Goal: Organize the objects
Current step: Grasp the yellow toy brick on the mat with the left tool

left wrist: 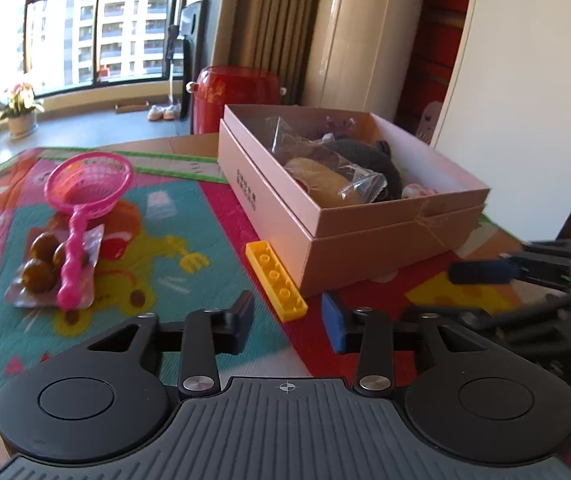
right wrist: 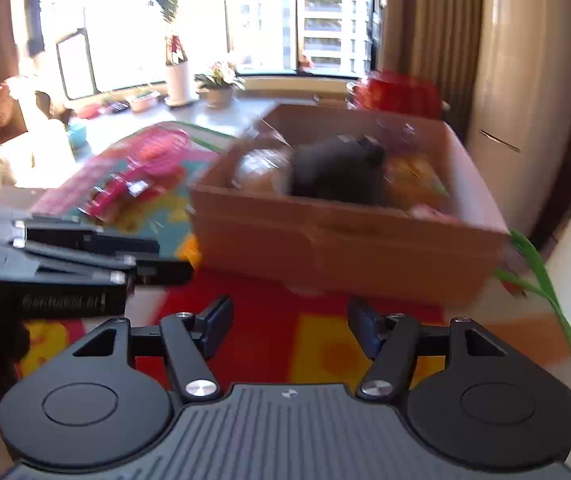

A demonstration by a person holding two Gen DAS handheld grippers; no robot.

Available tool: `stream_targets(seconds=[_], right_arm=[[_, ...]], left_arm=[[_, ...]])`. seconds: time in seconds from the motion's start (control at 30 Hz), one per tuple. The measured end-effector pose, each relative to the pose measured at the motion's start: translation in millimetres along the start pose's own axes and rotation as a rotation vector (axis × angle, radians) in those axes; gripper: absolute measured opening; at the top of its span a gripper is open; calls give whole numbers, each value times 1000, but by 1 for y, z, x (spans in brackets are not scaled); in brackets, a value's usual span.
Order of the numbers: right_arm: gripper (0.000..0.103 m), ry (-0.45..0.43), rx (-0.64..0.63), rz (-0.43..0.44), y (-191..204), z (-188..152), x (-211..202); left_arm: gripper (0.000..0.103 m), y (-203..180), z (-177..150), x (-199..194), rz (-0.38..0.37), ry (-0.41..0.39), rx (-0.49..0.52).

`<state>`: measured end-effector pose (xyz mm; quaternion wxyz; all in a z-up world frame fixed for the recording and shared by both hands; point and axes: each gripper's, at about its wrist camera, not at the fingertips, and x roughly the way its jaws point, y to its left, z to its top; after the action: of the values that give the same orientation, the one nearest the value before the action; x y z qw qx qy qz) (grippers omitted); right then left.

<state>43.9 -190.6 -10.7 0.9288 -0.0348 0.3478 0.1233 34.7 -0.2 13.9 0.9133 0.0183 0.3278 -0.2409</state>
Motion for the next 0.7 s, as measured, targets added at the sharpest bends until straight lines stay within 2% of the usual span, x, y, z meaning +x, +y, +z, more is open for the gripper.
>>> stream_targets(seconds=[0.07, 0.17, 0.23, 0.3, 0.4, 0.57, 0.67, 0.7], right_arm=[[64, 19, -2, -23, -4, -6, 0], [73, 21, 8, -50, -9, -14, 0], [74, 19, 17, -48, -10, -15, 1], [80, 19, 17, -44, -9, -14, 3], [83, 20, 5, -38, -8, -16, 2], [86, 23, 6, -34, -8, -17, 2], [87, 25, 8, -36, -8, -17, 1], [87, 26, 7, -39, -8, -17, 2]], left_arm=[[23, 1, 1, 5, 19, 7, -5], [18, 7, -4, -7, 21, 7, -22], [18, 13, -11, -21, 15, 15, -38], [18, 17, -16, -35, 16, 27, -53], [18, 16, -18, -41, 41, 22, -43], [19, 10, -10, -18, 59, 24, -23], [21, 0, -11, -11, 78, 8, 39], [18, -1, -12, -12, 83, 0, 50]])
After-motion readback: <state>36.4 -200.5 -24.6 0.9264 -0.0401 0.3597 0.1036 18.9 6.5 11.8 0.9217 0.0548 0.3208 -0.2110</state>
